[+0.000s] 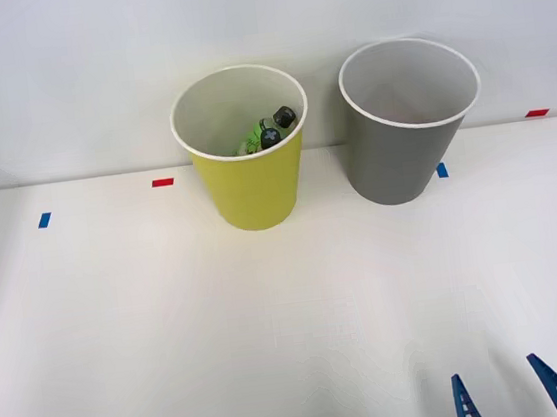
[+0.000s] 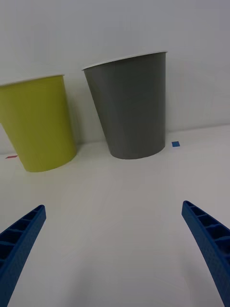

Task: Put cans in the gray bin, plastic bottles in the light green bin

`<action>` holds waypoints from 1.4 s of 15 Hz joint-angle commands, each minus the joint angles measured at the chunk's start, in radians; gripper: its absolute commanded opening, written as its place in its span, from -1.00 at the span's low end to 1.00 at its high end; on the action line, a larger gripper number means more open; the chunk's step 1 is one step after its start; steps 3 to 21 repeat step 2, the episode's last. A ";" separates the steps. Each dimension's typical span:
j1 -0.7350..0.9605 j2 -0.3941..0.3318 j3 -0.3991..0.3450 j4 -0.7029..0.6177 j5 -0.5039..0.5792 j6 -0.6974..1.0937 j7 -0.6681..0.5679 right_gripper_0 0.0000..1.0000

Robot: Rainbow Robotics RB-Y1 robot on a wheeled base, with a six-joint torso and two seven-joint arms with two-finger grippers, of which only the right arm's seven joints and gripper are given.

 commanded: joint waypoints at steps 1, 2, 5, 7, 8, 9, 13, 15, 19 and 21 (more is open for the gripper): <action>0.000 0.000 0.000 0.000 0.000 0.000 0.000 0.96; 0.000 0.000 0.000 0.000 0.000 0.000 0.000 0.96; 0.000 0.000 0.000 0.000 0.000 0.000 0.000 0.96; 0.000 0.000 0.000 0.000 0.000 0.000 0.000 0.96; 0.000 0.000 0.000 0.000 0.000 0.000 0.000 0.96; 0.000 0.000 0.000 0.000 0.000 0.000 0.000 0.96; 0.000 0.000 0.000 0.000 0.000 0.000 0.000 0.96; 0.000 0.000 0.000 0.000 0.000 0.000 0.000 0.96; 0.000 0.000 0.000 0.000 0.000 0.000 0.000 0.96; 0.000 0.000 0.000 0.000 0.000 0.000 0.000 0.96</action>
